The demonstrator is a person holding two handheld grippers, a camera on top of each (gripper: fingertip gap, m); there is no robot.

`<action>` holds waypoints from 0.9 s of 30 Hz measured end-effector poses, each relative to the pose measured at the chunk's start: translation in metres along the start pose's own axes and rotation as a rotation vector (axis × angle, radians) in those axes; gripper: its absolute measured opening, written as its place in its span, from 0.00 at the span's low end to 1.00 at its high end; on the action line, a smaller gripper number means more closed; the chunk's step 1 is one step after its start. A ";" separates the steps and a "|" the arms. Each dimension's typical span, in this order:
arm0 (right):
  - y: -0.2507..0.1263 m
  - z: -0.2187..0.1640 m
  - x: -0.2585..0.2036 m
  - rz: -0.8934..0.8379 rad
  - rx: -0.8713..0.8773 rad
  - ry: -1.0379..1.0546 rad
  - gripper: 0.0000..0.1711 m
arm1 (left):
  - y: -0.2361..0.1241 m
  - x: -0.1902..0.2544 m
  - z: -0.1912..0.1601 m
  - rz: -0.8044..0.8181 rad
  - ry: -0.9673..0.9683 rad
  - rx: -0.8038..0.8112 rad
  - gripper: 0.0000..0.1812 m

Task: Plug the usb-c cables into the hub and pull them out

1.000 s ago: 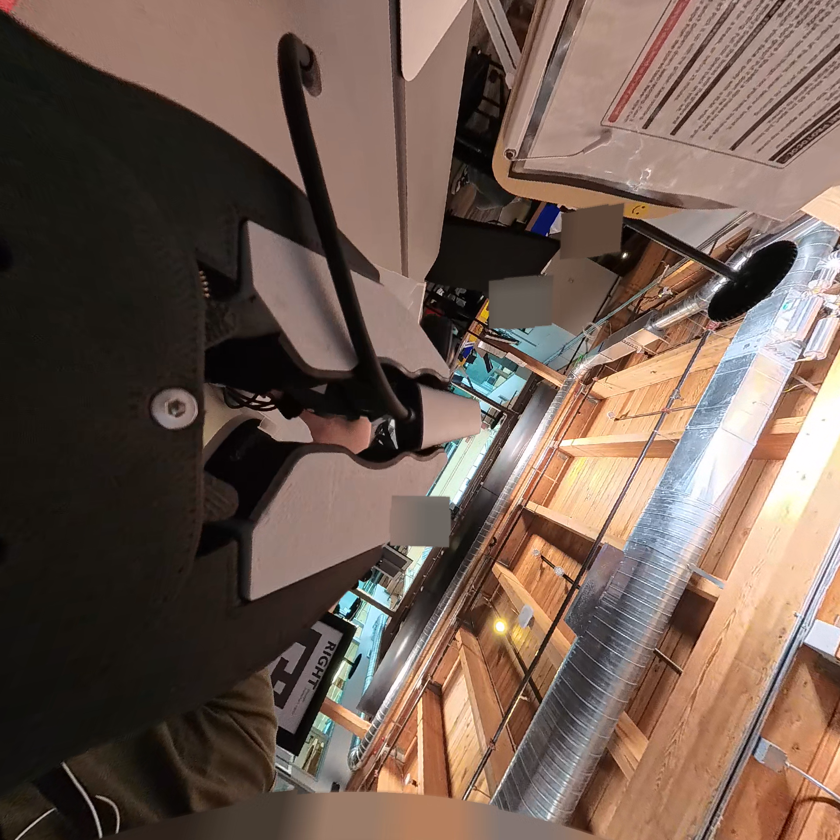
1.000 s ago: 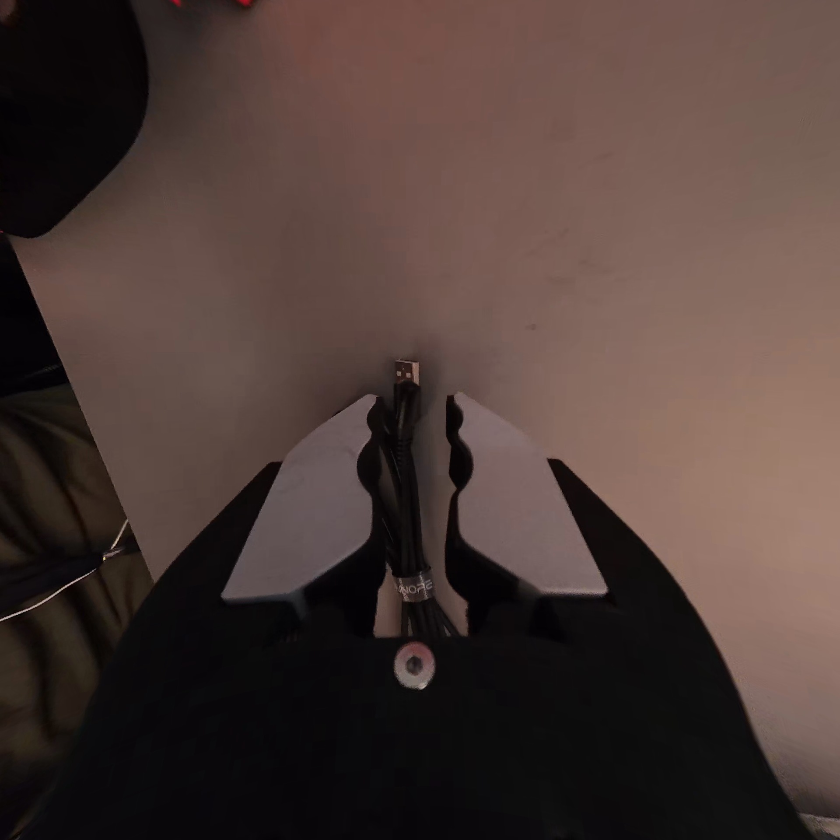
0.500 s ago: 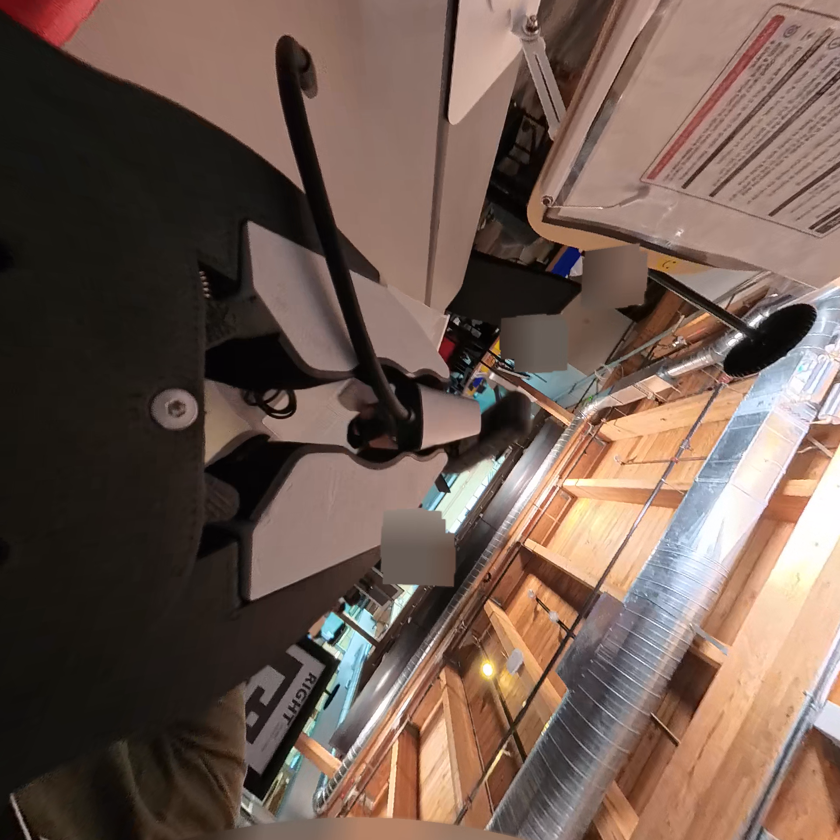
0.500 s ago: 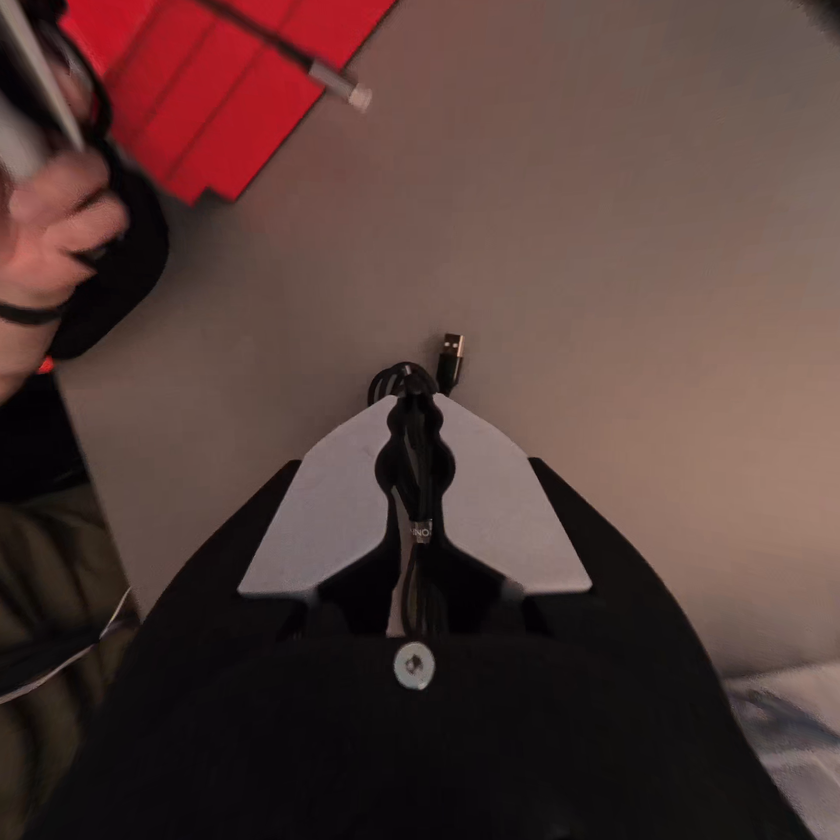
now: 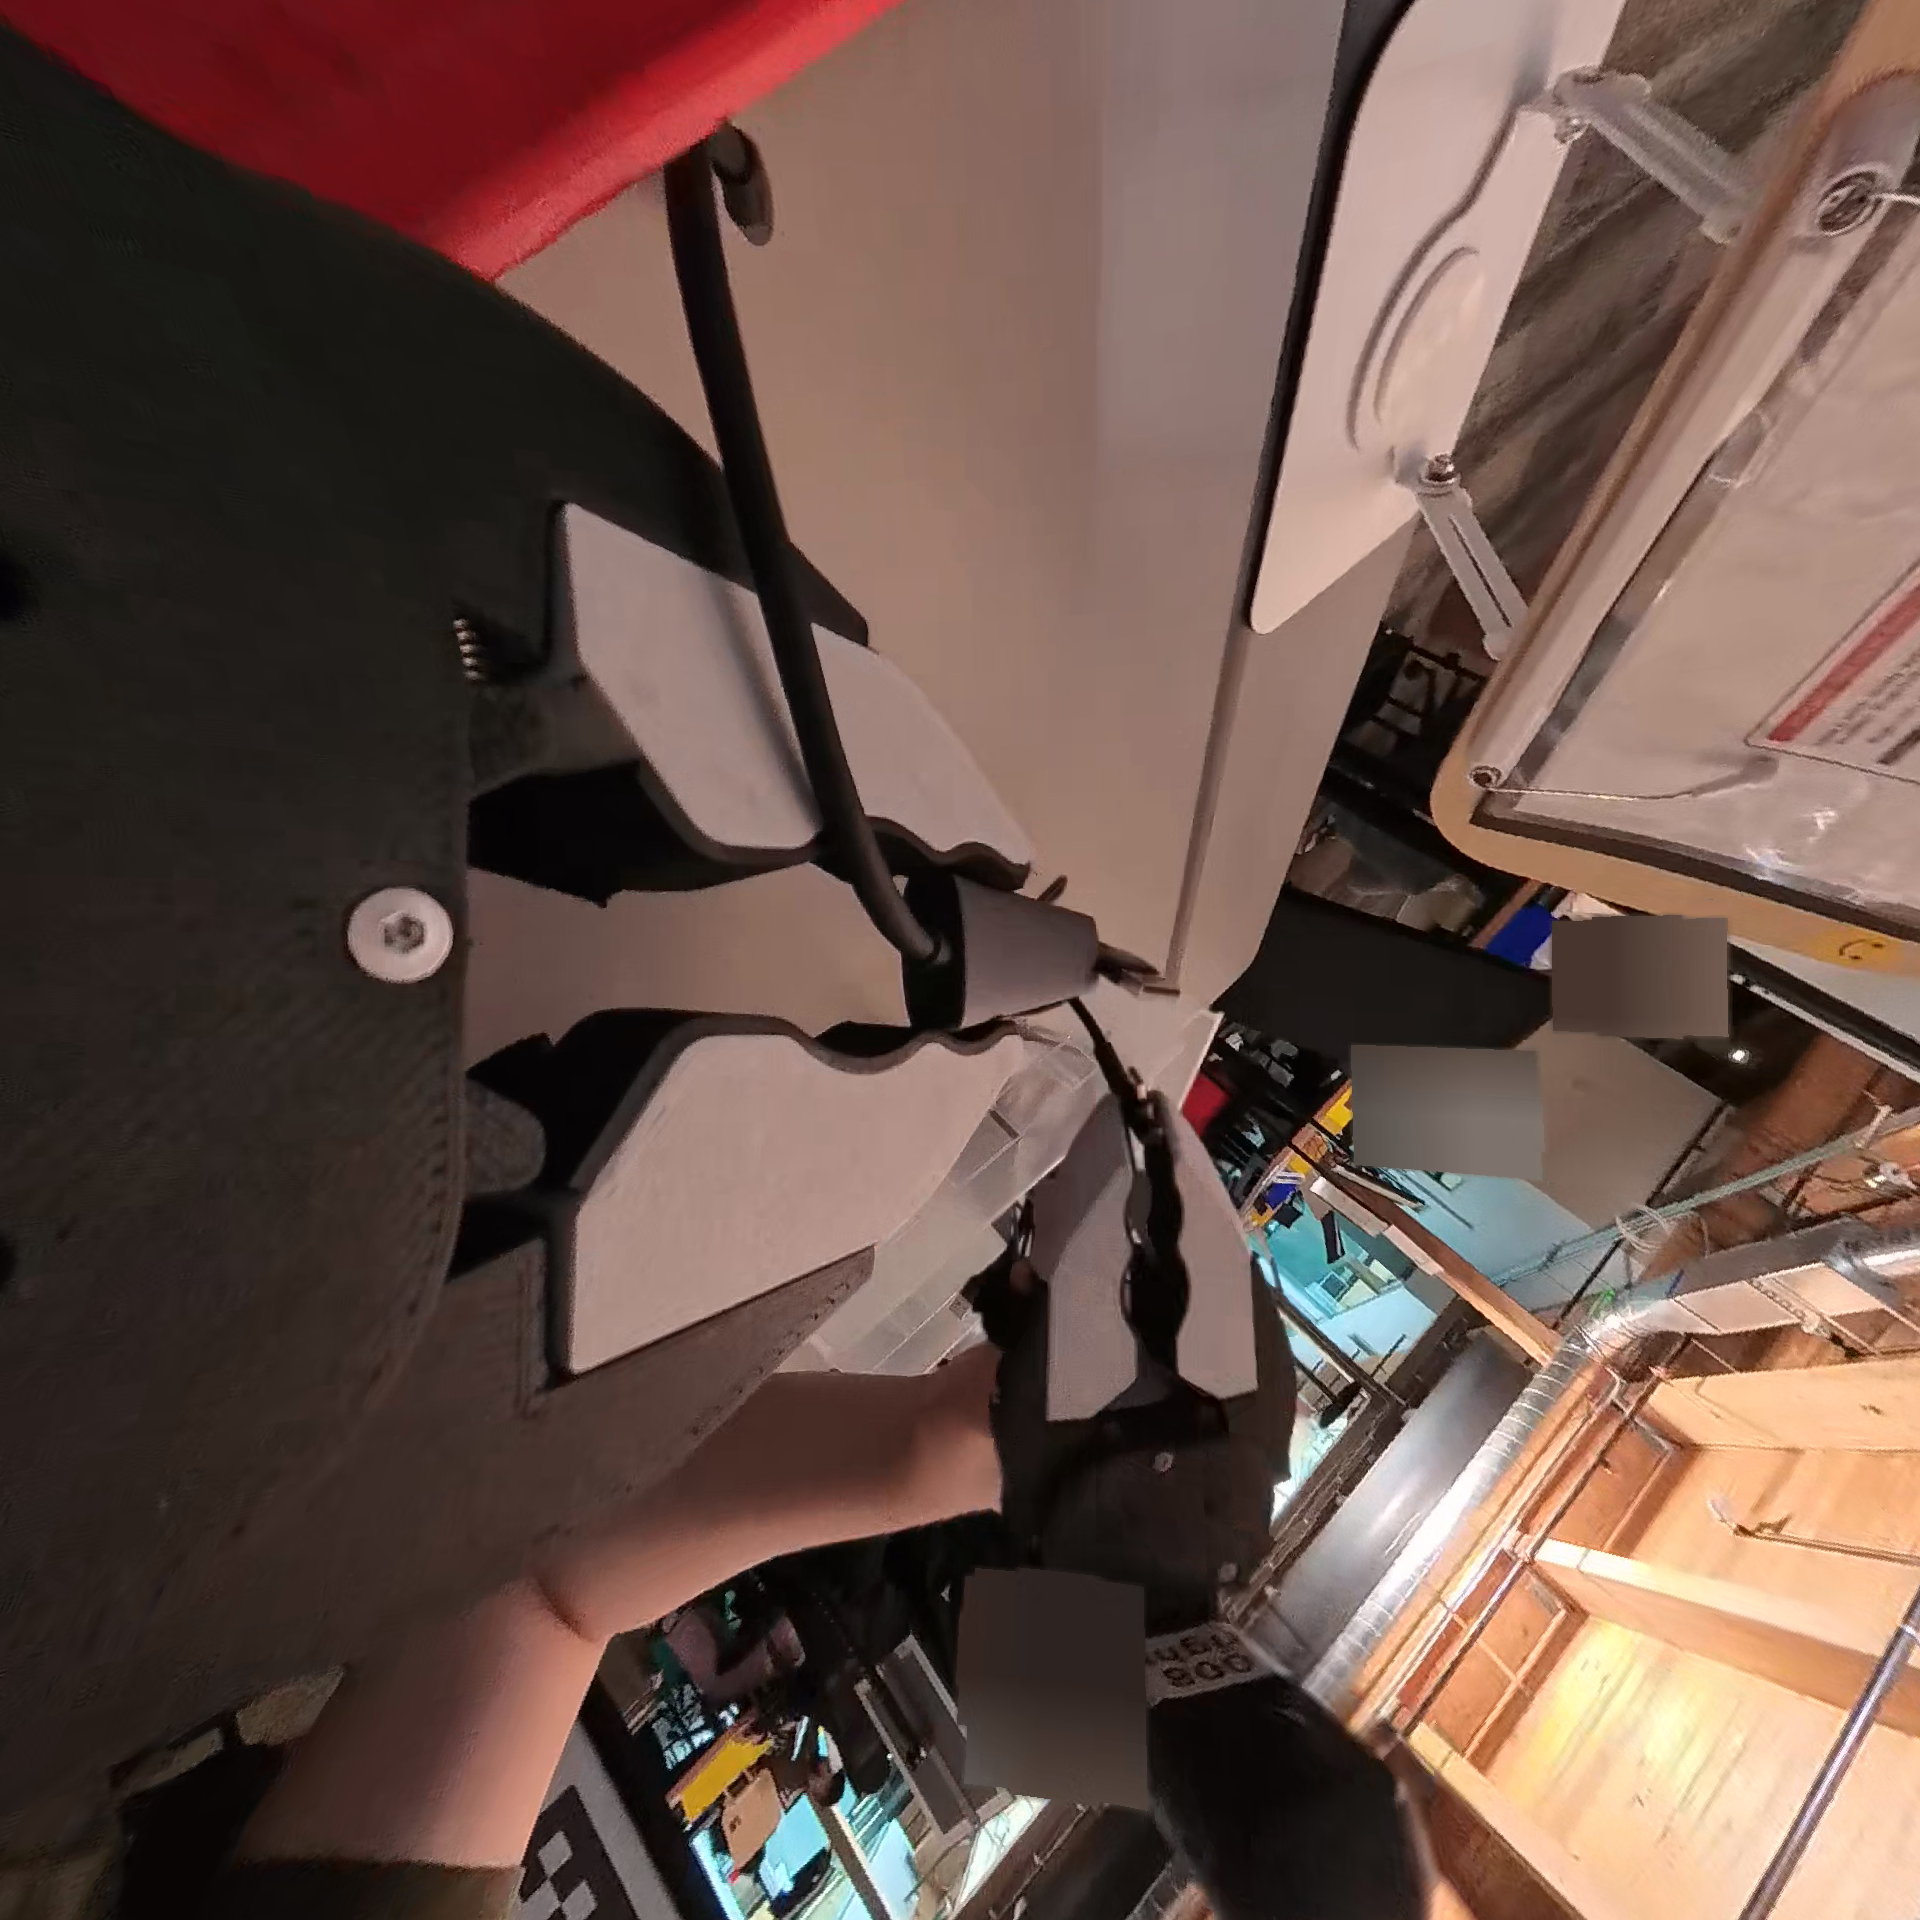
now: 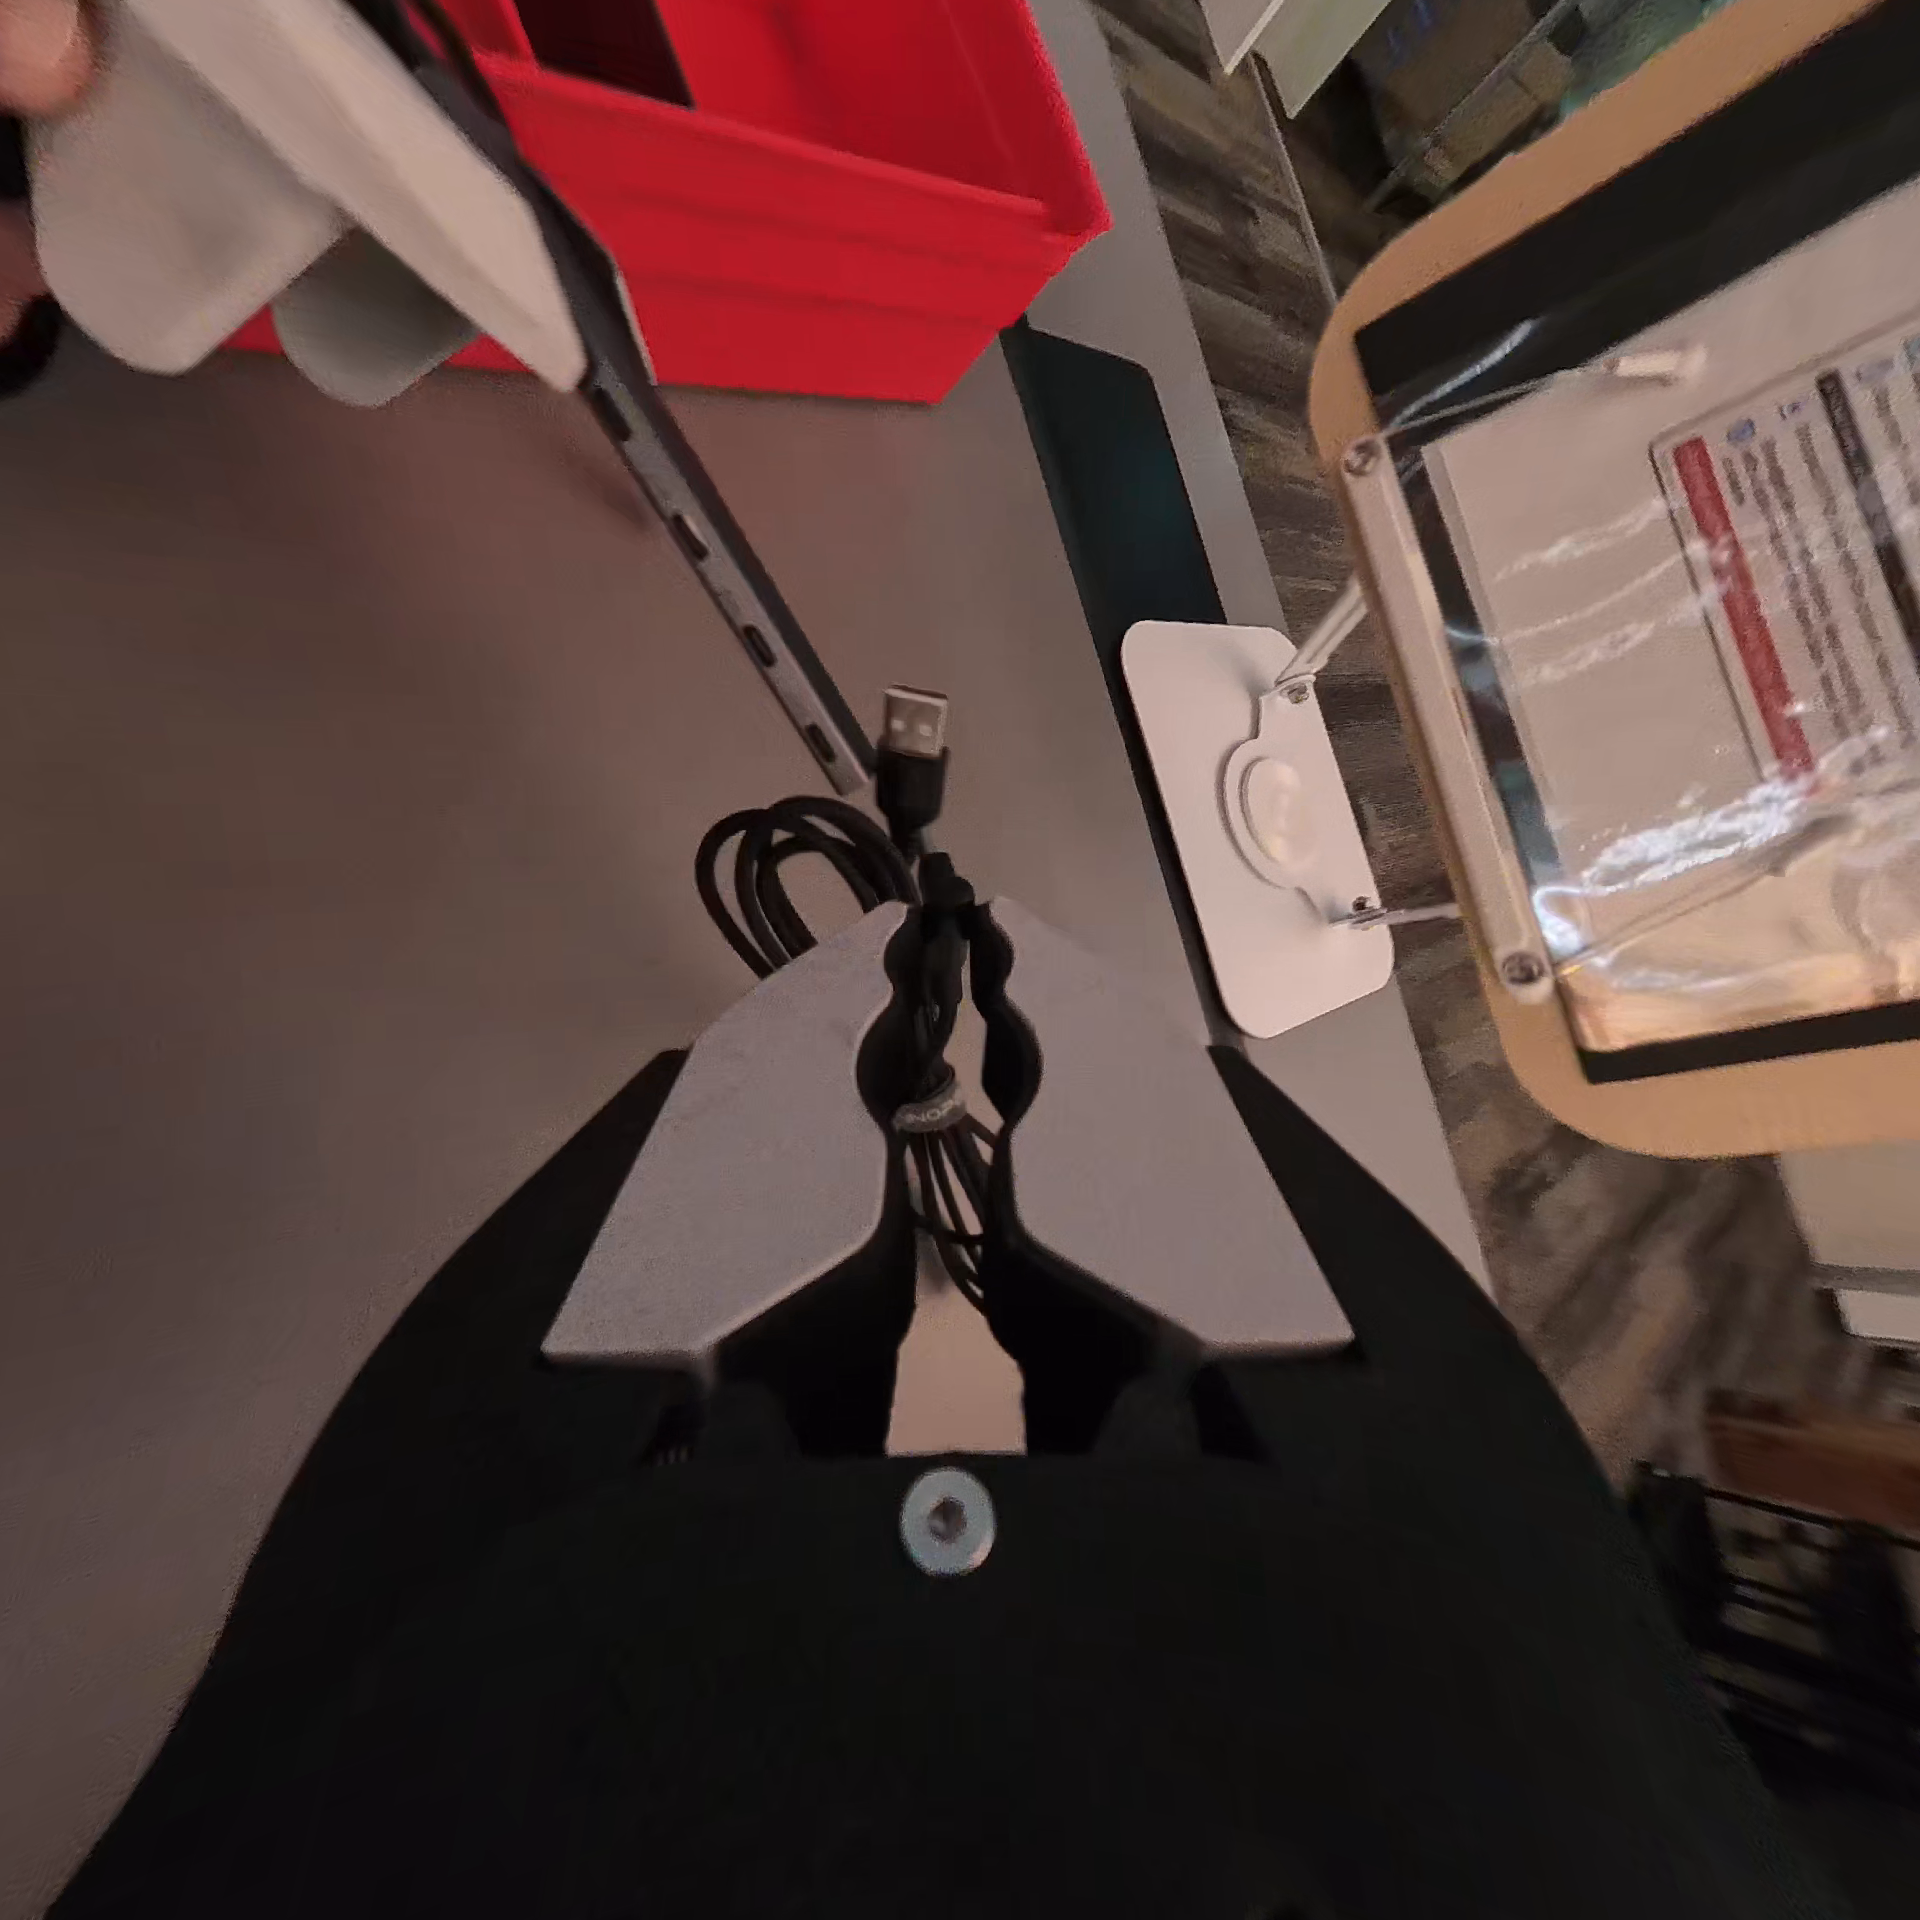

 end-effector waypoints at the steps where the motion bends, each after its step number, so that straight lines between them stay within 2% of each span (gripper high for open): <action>1: 0.003 0.004 -0.005 -0.003 -0.011 -0.028 0.05 | 0.000 0.000 0.000 0.001 -0.008 -0.002 0.12; 5: 0.015 0.010 -0.019 -0.040 -0.117 -0.151 0.05 | -0.001 0.001 0.000 0.009 -0.003 -0.008 0.12; 8: 0.022 0.002 -0.019 -0.050 -0.204 -0.163 0.05 | -0.001 0.003 0.001 -0.018 -0.026 0.006 0.12; 13: 0.016 0.003 -0.014 -0.038 -0.095 -0.101 0.05 | 0.001 0.000 -0.001 -0.011 -0.042 -0.017 0.12; 19: 0.008 0.026 -0.030 -0.050 0.053 -0.188 0.05 | 0.003 0.002 -0.004 0.002 -0.037 -0.034 0.12; 27: 0.018 0.036 -0.050 -0.030 0.041 -0.259 0.05 | 0.006 0.002 -0.008 0.023 -0.040 -0.053 0.12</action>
Point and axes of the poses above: each gripper's, where its closed fingertips meet, y out along the fingers, z out of its top, x = y × z across the jaws, the point moved 10 cm from there along -y, back along the fingers, and after that the axes turned 5 degrees about -y, right-handed, at the moved point
